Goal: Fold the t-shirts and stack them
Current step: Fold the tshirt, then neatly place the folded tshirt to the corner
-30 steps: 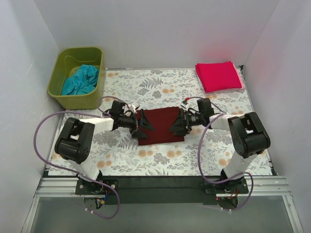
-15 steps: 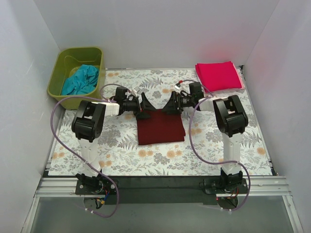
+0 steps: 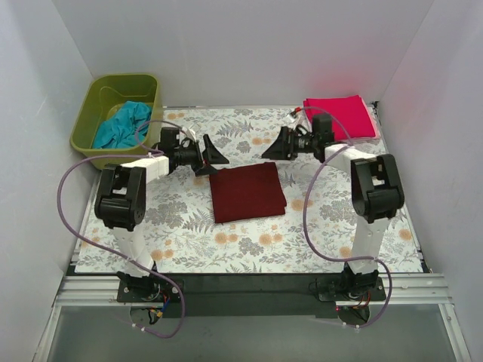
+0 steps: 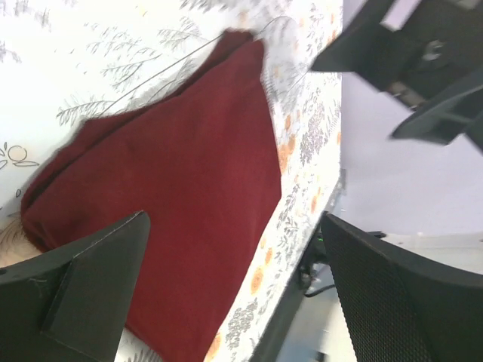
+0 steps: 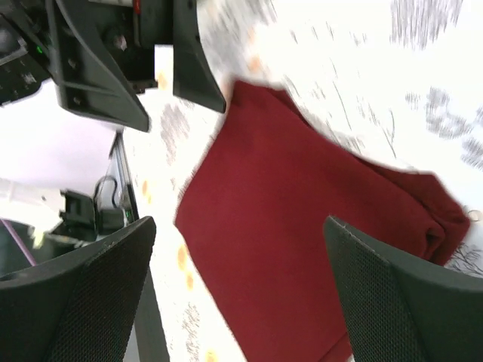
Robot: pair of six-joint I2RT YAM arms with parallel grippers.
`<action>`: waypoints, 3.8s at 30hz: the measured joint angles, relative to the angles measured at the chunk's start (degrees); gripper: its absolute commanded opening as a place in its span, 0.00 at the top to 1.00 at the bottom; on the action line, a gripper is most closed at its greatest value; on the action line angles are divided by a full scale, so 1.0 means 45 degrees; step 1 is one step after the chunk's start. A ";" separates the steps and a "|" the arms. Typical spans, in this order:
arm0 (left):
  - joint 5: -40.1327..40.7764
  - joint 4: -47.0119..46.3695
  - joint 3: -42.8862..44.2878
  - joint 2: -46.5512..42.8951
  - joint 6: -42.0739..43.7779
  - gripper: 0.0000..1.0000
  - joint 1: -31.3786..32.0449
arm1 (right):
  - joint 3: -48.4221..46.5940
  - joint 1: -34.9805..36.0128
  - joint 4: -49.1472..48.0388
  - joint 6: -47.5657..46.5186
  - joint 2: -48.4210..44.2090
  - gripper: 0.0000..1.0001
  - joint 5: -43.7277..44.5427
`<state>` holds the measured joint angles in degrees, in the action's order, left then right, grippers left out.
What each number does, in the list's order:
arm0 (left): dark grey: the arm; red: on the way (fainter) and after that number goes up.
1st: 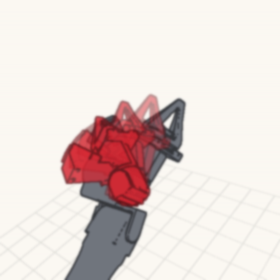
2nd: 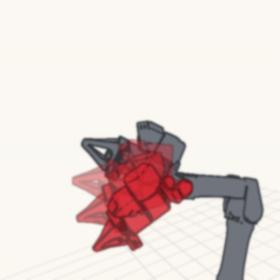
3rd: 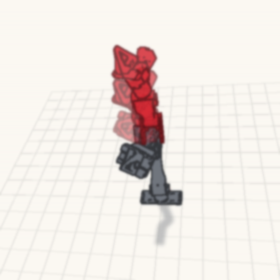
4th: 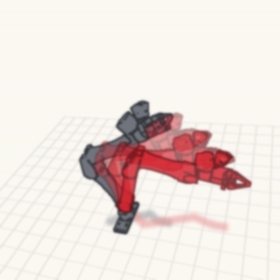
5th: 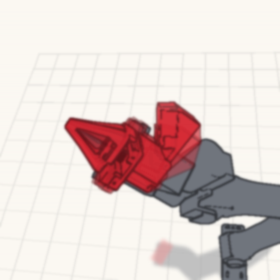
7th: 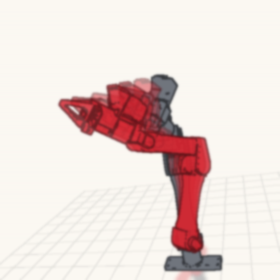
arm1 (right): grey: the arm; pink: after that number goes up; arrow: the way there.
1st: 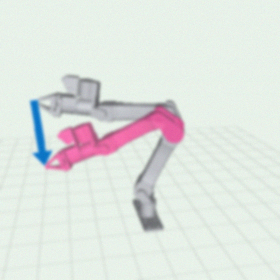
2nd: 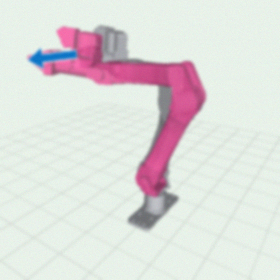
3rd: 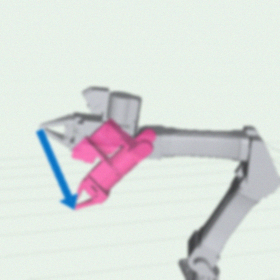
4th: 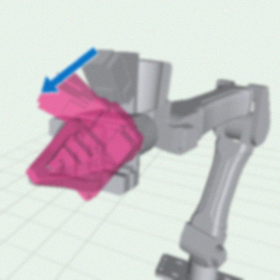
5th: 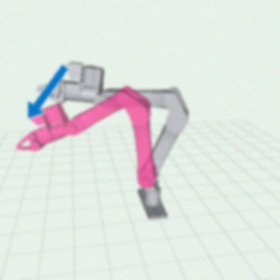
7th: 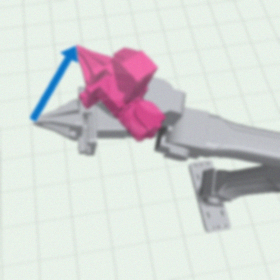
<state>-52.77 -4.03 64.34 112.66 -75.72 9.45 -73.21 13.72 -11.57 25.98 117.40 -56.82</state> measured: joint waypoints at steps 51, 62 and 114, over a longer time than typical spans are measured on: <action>0.8340 0.0102 0.0393 0.0180 1.5635 1.00 1.0282 | 0.6086 -0.3716 0.5872 -0.1141 -0.7640 0.03 0.3536; 0.7218 0.0466 0.0423 -0.0908 1.4042 1.00 0.9836 | 0.8563 -0.2715 0.1161 0.2822 -0.6747 0.02 0.3721; 0.6285 0.0515 0.0860 -0.1438 1.2857 0.57 0.9335 | 0.7718 0.1064 -0.6091 0.8412 -0.2312 0.99 0.8544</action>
<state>-24.49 -1.72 68.20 106.19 -17.87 51.46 -38.48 18.50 -38.98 63.83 107.00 -18.37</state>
